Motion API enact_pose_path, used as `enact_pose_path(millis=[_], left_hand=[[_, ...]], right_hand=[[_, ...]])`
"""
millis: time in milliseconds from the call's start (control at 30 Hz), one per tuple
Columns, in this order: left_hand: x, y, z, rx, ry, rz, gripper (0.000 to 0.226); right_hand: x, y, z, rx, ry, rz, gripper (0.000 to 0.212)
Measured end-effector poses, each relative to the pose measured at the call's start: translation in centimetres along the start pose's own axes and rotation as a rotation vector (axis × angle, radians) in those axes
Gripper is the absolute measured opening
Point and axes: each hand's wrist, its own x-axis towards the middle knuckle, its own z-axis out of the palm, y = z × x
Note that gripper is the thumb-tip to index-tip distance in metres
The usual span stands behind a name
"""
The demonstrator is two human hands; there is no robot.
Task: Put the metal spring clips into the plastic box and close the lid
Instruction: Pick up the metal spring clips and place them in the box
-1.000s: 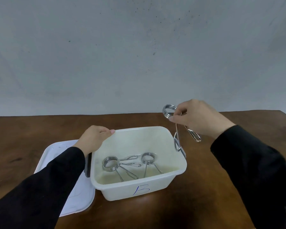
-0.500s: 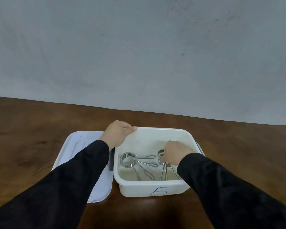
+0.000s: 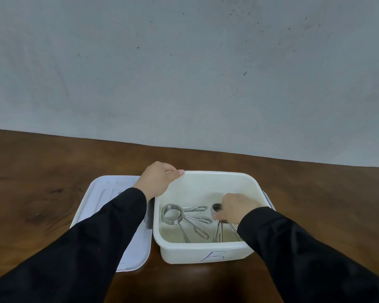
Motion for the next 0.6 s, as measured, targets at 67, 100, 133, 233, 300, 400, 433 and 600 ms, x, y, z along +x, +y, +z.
enact_pose_path(millis=[67, 100, 133, 233, 300, 400, 433, 600], left_hand=[[-0.1, 0.2, -0.1, 0.014, -0.014, -0.013, 0.037], [-0.3, 0.3, -0.2, 0.011, -0.013, -0.012, 0.040], [-0.4, 0.4, -0.3, -0.030, 0.002, -0.009, 0.045], [-1.1, 0.0, -1.1, -0.349, 0.206, -0.049, 0.043], [-2.8, -0.9, -1.9, -0.386, 0.411, -0.049, 0.034], [-7.1, -3.4, -2.0, -0.190, 0.494, -0.129, 0.021], [-8.8, -4.5, -1.6, -0.105, 0.493, -0.157, 0.017], [-16.0, -9.5, 1.8, 0.458, 0.296, -0.020, 0.009]], right_hand=[[-0.7, 0.1, -1.2, 0.007, 0.044, -0.021, 0.037], [-1.3, 0.1, -2.1, 0.030, 0.071, -0.040, 0.039], [-2.1, -0.1, -2.9, 0.075, 0.104, -0.060, 0.041], [-5.8, -1.4, -4.4, 0.242, 0.189, -0.151, 0.036], [-8.6, -2.6, -3.7, 0.304, 0.218, -0.220, 0.036], [-11.4, -3.9, -1.6, 0.378, 0.266, -0.283, 0.040], [-11.9, -4.2, -1.0, 0.373, 0.284, -0.294, 0.041], [-12.2, -4.6, 1.3, 0.213, 0.431, -0.285, 0.049]])
